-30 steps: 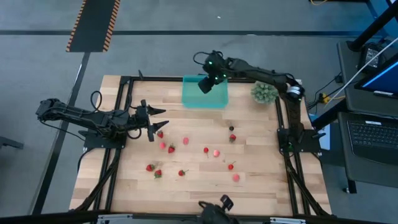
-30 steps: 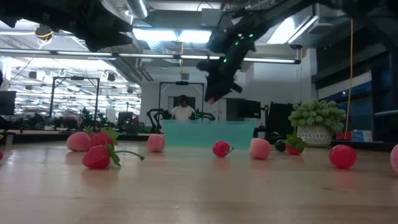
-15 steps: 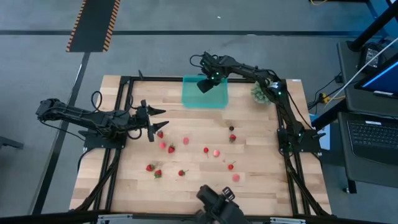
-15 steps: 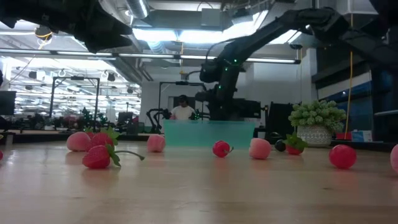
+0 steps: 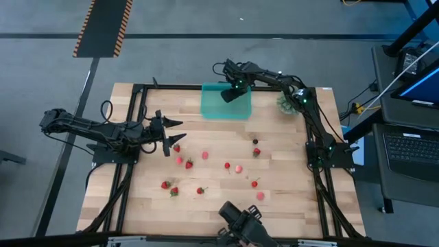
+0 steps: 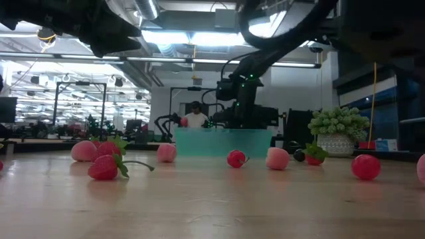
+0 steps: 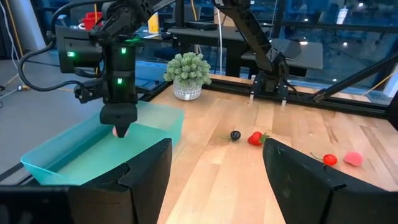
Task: Pick and placing Produce into tupperware
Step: Put the apricot into the blue basket, then put the black cherry into the blue basket
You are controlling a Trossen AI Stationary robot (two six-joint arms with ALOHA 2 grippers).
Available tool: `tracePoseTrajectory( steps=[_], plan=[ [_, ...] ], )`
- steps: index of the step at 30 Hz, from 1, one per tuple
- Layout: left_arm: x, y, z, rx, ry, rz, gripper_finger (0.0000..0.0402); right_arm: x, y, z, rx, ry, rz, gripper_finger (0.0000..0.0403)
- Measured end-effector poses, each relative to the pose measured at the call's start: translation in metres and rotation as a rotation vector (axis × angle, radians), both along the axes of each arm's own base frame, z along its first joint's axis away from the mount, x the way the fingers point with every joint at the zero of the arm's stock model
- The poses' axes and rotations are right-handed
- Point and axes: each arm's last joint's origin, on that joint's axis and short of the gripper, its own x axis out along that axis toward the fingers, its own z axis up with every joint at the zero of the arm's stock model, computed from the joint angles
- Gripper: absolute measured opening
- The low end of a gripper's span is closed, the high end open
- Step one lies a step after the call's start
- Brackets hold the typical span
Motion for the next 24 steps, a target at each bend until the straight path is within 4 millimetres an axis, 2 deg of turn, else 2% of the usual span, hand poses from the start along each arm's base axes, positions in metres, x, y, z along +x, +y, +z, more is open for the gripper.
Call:
tracePoseTrajectory(
  steps=[10,24],
  plan=[
    [0.0000,0.0000,0.0000,0.000,0.000,0.000,0.0246,0.0005,0.0000,0.0001,-0.002,-0.003,-0.001,0.0121],
    [0.0000,0.0000,0.0000,0.000,0.000,0.000,0.0246,-0.0024,-0.0040,0.0054,0.037,-0.024,-0.052,0.0239]
  ],
)
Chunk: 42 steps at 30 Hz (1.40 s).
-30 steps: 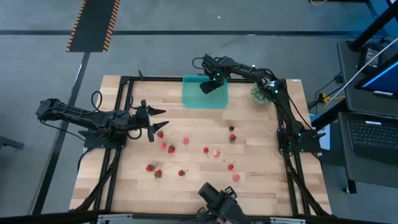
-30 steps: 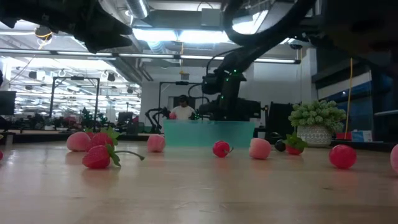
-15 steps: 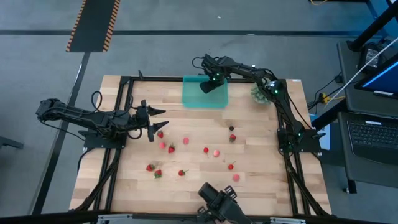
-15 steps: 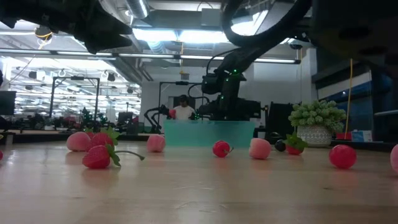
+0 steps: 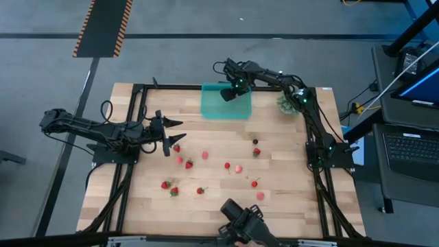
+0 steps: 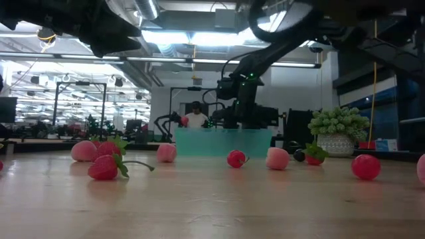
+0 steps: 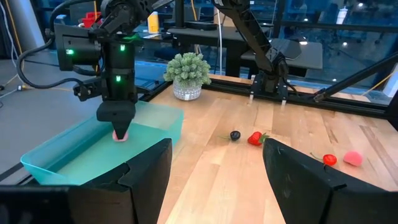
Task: Pick and placing Produce into tupperware
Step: Put the black cherry into the blue basket
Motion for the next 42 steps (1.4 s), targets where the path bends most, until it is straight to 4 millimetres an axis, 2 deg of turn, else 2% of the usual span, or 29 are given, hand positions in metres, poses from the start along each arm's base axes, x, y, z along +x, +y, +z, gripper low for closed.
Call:
tracePoseTrajectory(
  steps=[7,13,22,31,37,42],
  plan=[
    [0.000,0.000,0.000,0.000,0.000,0.000,0.0246,0.003,-0.002,0.025,-0.013,-0.014,0.006,0.0251],
    [0.000,0.000,0.000,-0.001,0.000,0.000,0.0246,0.010,0.013,0.056,-0.060,0.043,0.064,0.0251],
    [0.000,0.000,0.000,-0.004,-0.002,0.000,0.0246,0.022,0.058,0.096,-0.125,0.103,0.246,0.0251],
    [0.000,0.000,0.000,-0.004,-0.002,0.001,0.0246,0.011,0.101,0.148,-0.163,0.087,0.336,0.0251],
    [0.000,0.000,0.000,-0.004,-0.002,0.001,0.0246,0.007,0.140,0.173,-0.182,0.092,0.439,0.0251],
    [0.000,0.000,0.000,-0.018,-0.007,0.002,0.0246,0.003,0.177,0.194,-0.282,0.126,0.495,0.0251]
  ],
)
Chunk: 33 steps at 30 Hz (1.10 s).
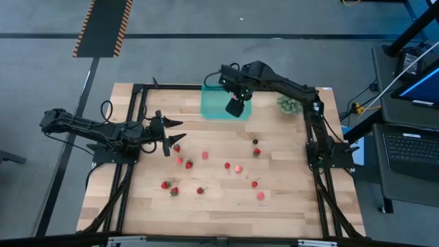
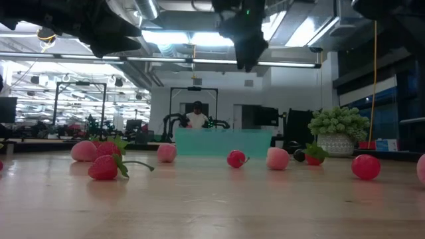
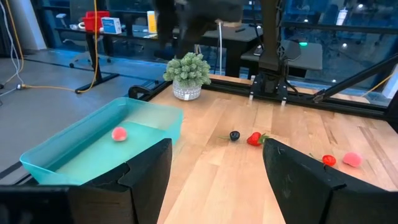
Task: Pick and placing Produce into tupperware
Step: Put the black cherry into the blue basket
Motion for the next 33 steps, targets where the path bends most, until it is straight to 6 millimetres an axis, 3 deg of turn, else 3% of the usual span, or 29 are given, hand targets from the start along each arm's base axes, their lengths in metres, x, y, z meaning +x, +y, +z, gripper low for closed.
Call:
tracePoseTrajectory(
  steps=[9,13,18,23,27,33],
  plan=[
    [0.000,0.000,0.000,-0.031,-0.008,0.004,0.0246,-0.014,0.065,0.039,-0.026,-0.102,0.156,0.0251],
    [0.000,0.000,-0.001,-0.036,-0.002,0.005,0.0246,-0.017,0.090,0.047,-0.028,-0.125,0.222,0.0251],
    [0.000,0.000,-0.001,-0.043,-0.002,0.006,0.0246,-0.022,0.116,0.032,-0.006,-0.058,0.268,0.0251],
    [0.000,0.000,-0.003,-0.057,0.009,0.009,0.0246,-0.059,0.142,0.004,0.031,0.077,0.245,0.0251],
    [-0.001,0.000,-0.004,-0.056,0.016,0.009,0.0246,-0.092,0.159,-0.004,0.054,-0.006,0.186,0.0251],
    [-0.001,0.000,-0.005,-0.054,0.029,0.009,0.0246,-0.122,0.182,-0.015,0.096,-0.187,0.195,0.0251]
  ],
)
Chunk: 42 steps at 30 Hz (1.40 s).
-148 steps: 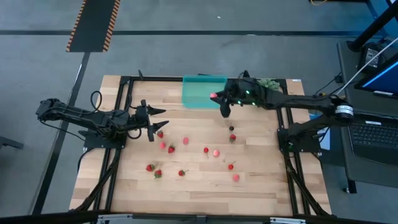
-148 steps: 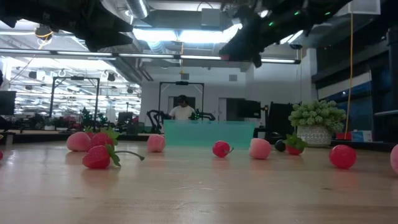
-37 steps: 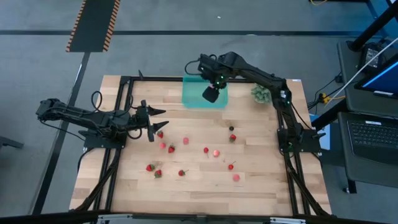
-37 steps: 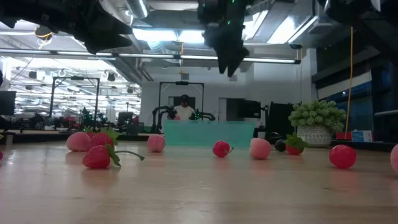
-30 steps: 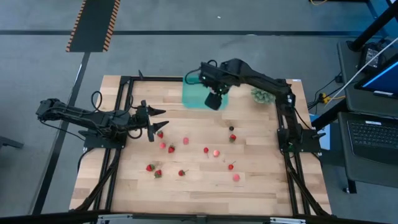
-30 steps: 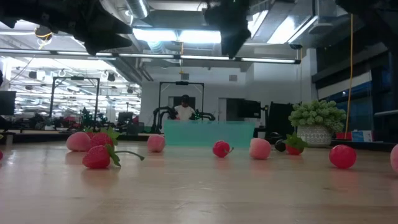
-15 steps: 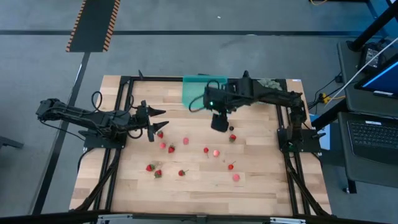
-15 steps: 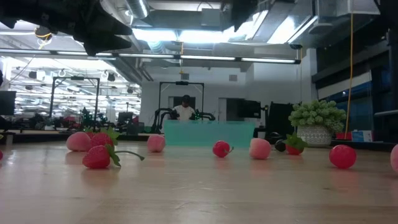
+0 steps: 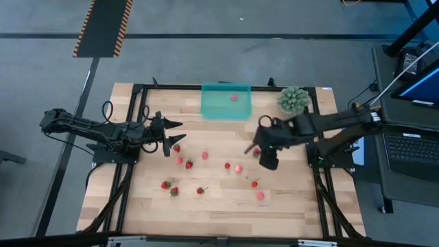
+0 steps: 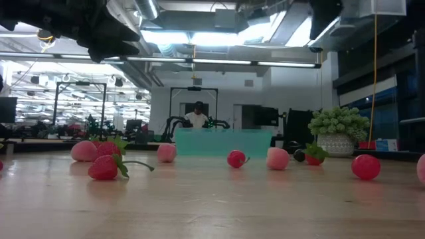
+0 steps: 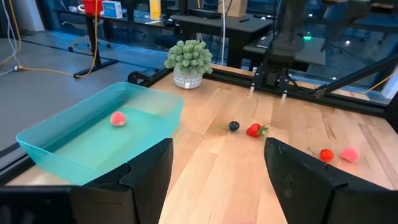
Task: Pick and placing Produce into tupperware
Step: Put the black cherry into the blue basket
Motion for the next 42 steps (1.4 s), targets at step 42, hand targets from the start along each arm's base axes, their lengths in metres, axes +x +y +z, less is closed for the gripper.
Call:
tracePoseTrajectory(
  steps=[42],
  plan=[
    [-0.001,0.000,-0.004,0.006,0.047,0.000,0.0246,0.005,0.027,-0.045,0.137,-0.224,-0.043,0.0251]
  ],
)
